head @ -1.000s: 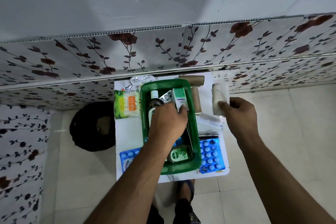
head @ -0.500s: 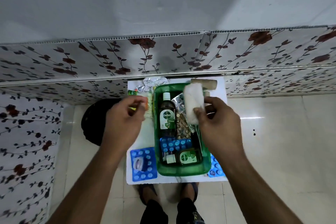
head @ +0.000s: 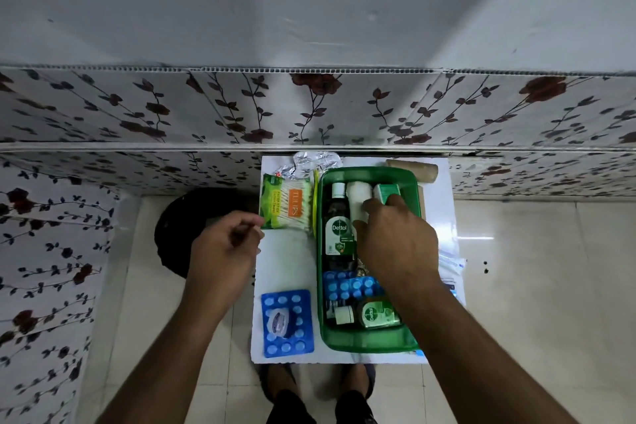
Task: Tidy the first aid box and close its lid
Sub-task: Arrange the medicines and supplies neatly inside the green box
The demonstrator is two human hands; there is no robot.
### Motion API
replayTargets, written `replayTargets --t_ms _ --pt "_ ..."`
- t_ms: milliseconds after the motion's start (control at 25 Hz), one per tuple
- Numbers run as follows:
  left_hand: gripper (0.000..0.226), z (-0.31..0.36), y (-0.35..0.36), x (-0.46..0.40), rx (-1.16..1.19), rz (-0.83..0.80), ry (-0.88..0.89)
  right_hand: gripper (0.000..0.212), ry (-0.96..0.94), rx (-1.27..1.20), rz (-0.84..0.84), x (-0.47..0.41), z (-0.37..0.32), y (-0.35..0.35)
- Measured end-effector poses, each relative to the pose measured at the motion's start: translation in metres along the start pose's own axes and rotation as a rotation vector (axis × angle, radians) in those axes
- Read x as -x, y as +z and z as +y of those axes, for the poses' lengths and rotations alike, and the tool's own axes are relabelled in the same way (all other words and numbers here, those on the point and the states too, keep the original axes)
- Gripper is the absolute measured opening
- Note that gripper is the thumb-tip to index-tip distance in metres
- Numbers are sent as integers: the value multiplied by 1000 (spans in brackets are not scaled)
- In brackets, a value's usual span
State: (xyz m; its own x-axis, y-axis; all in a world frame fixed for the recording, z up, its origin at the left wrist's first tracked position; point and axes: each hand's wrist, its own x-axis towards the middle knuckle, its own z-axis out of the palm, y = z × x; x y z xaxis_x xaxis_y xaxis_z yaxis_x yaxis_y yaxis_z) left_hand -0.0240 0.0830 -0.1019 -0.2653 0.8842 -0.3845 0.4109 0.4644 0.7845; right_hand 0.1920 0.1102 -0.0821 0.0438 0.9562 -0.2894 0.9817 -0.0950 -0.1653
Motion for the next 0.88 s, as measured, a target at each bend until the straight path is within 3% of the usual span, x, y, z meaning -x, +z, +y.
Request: replayTargets --t_ms 120,240,360,480,640,880 --pt "21 6 1 -9 -15 -36 43 26 -1 -168 176 -1 12 -22" --pt "17 2 -1 4 -206 -205 86 21 296 -520 433 3 49 -45" --pt "33 -23 -7 45 -529 -433 109 29 492 -540 201 2 85 -20" --pt "51 -36 -5 61 -690 -461 155 45 481 -532 -33 -18 95 1" --pt "55 -44 4 59 -721 -442 194 49 464 -579 -74 -36 97 17" --pt "42 -38 -1 67 -694 -383 228 26 392 -640 -118 -37 91 17"
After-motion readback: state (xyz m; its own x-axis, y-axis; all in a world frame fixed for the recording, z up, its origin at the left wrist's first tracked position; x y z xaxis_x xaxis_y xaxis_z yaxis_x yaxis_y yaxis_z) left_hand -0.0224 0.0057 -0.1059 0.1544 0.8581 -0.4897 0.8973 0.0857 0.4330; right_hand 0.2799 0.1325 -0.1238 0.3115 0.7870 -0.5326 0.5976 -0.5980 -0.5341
